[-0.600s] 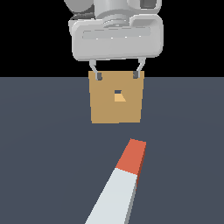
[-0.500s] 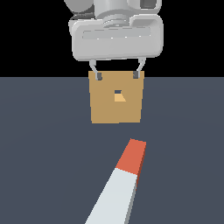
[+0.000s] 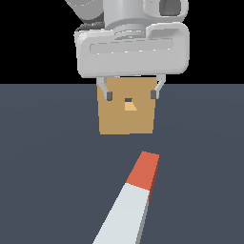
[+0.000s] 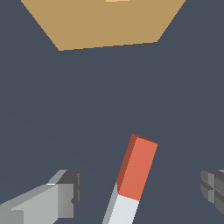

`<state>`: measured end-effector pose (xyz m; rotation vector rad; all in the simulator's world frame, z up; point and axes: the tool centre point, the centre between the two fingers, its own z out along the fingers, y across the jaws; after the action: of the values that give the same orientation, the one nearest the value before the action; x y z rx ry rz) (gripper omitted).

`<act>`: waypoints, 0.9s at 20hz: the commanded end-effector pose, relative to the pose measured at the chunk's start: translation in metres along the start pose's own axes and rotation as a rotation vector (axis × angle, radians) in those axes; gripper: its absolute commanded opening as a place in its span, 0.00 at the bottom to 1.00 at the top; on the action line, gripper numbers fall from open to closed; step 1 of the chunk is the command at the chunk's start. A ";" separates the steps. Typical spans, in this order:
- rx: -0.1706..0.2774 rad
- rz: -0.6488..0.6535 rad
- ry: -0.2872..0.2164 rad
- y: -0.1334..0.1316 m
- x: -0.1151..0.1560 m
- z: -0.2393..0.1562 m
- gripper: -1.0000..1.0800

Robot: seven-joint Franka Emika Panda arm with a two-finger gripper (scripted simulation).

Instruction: Insert the peg into the horizontal hole in a box.

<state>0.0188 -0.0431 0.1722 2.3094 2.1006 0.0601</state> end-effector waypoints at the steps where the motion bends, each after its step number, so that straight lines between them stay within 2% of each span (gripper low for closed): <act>1: 0.006 0.047 -0.005 0.002 -0.022 0.015 0.96; 10: 0.028 0.252 -0.020 0.001 -0.118 0.078 0.96; 14: 0.034 0.306 -0.023 -0.003 -0.143 0.093 0.96; 18: 0.037 0.330 -0.023 -0.005 -0.153 0.100 0.96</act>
<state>0.0035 -0.1914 0.0714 2.6324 1.7129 -0.0025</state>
